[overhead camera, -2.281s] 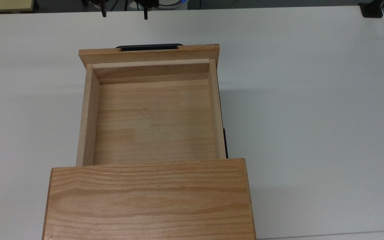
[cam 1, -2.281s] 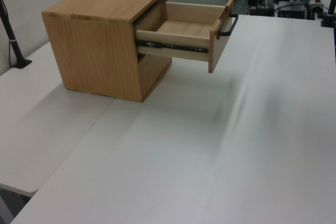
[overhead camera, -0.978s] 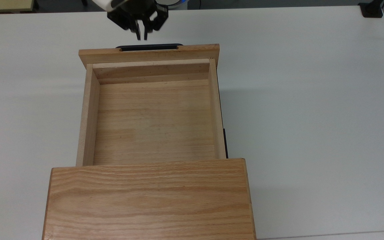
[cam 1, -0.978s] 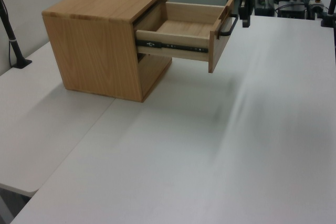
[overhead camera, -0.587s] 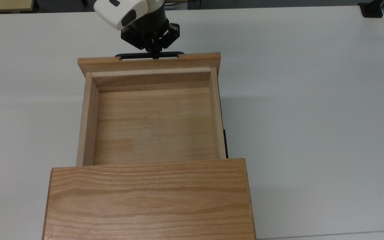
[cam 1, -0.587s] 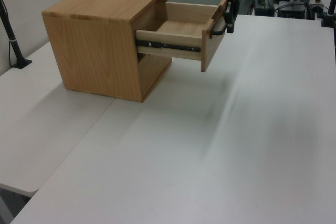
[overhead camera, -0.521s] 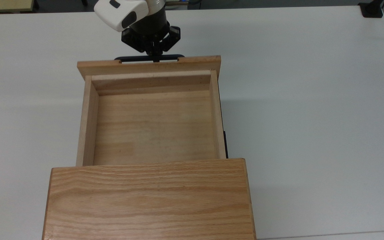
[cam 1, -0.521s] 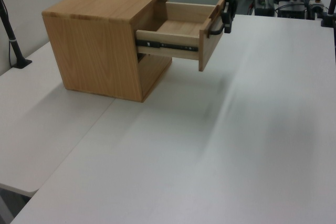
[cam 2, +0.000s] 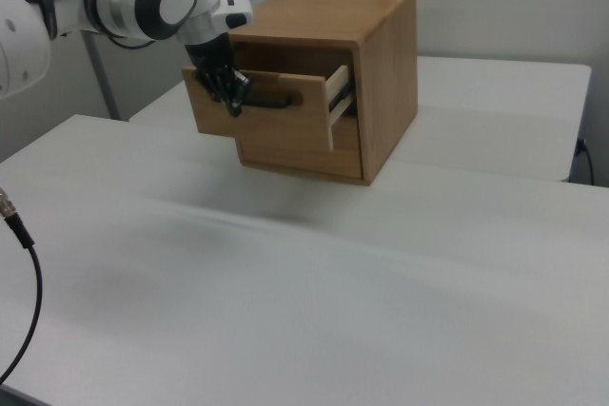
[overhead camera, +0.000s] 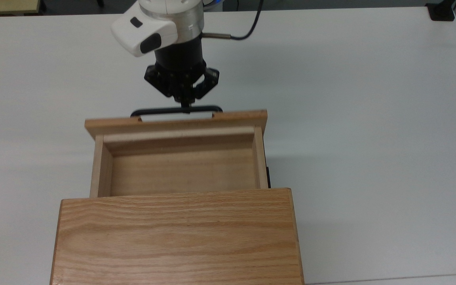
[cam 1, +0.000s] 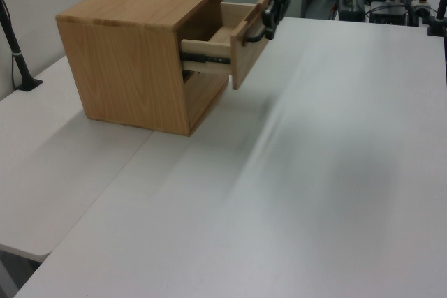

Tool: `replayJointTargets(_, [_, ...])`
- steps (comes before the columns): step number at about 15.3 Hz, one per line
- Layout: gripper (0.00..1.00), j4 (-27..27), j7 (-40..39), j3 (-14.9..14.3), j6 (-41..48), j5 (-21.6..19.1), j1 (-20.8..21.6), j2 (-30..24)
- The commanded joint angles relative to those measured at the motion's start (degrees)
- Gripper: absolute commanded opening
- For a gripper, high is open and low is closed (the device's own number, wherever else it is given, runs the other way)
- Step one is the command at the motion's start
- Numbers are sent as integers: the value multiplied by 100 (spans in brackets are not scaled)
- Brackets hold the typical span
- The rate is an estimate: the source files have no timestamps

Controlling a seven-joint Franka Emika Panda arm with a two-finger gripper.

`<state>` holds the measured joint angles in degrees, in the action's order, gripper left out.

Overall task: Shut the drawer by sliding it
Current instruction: 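Push the drawer front with the gripper into the wooden cabinet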

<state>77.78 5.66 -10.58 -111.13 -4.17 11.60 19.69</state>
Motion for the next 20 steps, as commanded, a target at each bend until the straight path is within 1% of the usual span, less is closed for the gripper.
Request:
replayJointTargets(1, [0, -615, 339, -58, -688, -102, 96, 596])
replayJointTargets(5, [0, -957, 611, -67, -1279, -93, 105, 1019])
replayJointTargets(9, [0, -993, 858, -85, -1981, -84, 210, 1195])
replayJointTargets(13, [0, -1169, 972, -111, -2483, -67, 219, 1555])
replayJointTargets(20, [0, -1213, 1069, -138, -3327, 12, 219, 1687])
